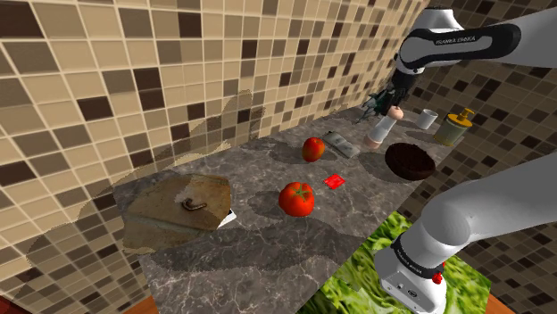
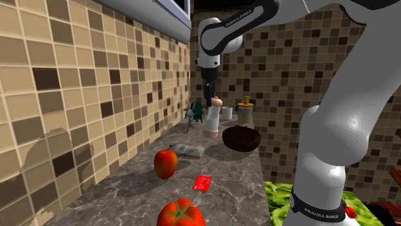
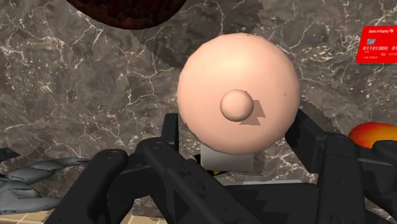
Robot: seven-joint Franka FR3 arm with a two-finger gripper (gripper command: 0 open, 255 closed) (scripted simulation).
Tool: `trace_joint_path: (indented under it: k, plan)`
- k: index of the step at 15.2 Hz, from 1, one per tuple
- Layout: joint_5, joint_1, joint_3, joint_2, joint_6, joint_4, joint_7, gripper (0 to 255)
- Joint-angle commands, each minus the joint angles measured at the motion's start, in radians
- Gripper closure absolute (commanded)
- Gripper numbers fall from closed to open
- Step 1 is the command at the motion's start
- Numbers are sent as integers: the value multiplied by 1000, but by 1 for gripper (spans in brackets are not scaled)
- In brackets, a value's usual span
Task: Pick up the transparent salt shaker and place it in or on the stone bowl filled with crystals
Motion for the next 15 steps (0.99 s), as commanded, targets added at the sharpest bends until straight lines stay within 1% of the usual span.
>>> trace_joint_path:
  k: [1, 12, 15]
  plan:
    - [3, 1, 2, -3, -27, 24, -6, 255]
    - [19, 7, 18, -12, -166, 155, -26, 255]
    - [4, -17, -24, -28, -192, 182, -96, 255]
